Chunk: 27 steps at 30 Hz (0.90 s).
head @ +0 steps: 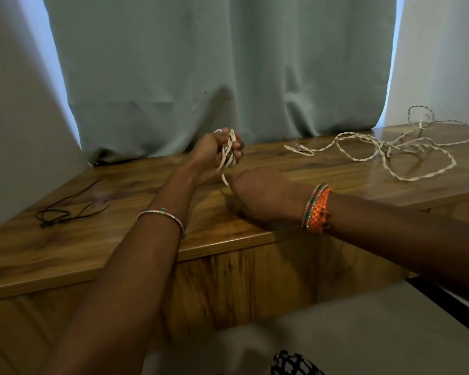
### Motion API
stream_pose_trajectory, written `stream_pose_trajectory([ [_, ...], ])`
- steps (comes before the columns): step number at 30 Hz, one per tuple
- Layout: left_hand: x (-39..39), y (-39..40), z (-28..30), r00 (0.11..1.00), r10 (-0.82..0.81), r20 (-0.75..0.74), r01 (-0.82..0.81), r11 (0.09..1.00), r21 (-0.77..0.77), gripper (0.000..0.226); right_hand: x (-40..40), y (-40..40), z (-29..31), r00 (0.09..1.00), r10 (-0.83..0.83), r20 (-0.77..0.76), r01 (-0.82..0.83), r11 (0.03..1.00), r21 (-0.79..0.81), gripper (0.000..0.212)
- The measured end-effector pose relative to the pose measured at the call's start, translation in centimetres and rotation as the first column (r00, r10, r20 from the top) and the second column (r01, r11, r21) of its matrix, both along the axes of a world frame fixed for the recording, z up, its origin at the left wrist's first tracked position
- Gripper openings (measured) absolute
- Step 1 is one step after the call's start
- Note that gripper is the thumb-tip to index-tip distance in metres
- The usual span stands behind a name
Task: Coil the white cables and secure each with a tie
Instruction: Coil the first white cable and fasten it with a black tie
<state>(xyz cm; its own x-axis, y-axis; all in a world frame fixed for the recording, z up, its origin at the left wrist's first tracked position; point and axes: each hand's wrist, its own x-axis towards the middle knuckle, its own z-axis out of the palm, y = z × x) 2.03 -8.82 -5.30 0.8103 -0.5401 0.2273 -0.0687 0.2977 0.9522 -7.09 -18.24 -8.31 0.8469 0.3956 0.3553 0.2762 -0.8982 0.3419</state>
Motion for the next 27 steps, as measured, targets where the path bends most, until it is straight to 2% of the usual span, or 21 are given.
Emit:
stream_pose_trajectory([
  [4, -0.7, -0.9, -0.6, 0.995, 0.047, 0.089, -0.057, 0.992, 0.117, 0.036, -0.8, -1.2, 1.9, 0.986, 0.090, 0.139, -0.092, 0.996, 0.010, 0.025],
  [6, -1.0, -1.3, -0.8, 0.992, 0.050, 0.117, -0.063, 0.991, 0.114, 0.036, 0.0, -2.2, 2.9, 0.970, 0.187, 0.153, -0.211, 0.966, 0.153, 0.025],
  [8, -1.1, -1.3, -0.8, 0.996, 0.041, 0.075, -0.050, 0.992, 0.118, 0.036, 0.9, -3.3, 3.7, 0.953, 0.225, 0.202, -0.284, 0.896, 0.341, 0.016],
  [12, -0.7, -1.1, -0.6, 0.994, -0.100, -0.034, 0.103, 0.989, 0.102, 0.045, 2.5, -4.8, 4.7, 0.945, 0.136, 0.297, -0.308, 0.676, 0.669, 0.008],
  [14, -0.7, -1.4, -0.4, 0.995, -0.096, -0.027, 0.098, 0.986, 0.137, 0.040, 3.6, -5.0, 4.6, 0.950, 0.118, 0.289, -0.302, 0.585, 0.753, 0.012],
  [16, -0.7, -1.6, -0.3, 0.999, -0.052, 0.017, 0.046, 0.970, 0.238, 0.036, 4.9, -5.0, 4.1, 0.950, 0.149, 0.273, -0.311, 0.480, 0.821, 0.012],
  [19, -0.3, -1.2, -0.2, 0.998, -0.048, 0.028, 0.037, 0.949, 0.313, 0.043, 6.0, -4.5, 3.3, 0.933, 0.235, 0.272, -0.325, 0.229, 0.917, 0.011],
  [23, -0.1, -0.4, 0.0, 0.991, -0.127, -0.034, 0.131, 0.967, 0.217, 0.047, 7.0, -2.8, 2.7, 0.907, 0.319, 0.274, -0.254, -0.103, 0.962, 0.015],
  [25, 0.3, -0.1, 0.2, 0.987, -0.138, -0.078, 0.147, 0.981, 0.129, 0.055, 7.9, -1.9, 2.5, 0.913, 0.295, 0.283, -0.250, -0.146, 0.957, 0.014],
  [27, 0.7, 0.1, 0.3, 0.991, -0.085, -0.102, 0.094, 0.992, 0.085, 0.056, 8.8, -1.0, 2.1, 0.923, 0.246, 0.298, -0.287, -0.078, 0.955, 0.011],
])
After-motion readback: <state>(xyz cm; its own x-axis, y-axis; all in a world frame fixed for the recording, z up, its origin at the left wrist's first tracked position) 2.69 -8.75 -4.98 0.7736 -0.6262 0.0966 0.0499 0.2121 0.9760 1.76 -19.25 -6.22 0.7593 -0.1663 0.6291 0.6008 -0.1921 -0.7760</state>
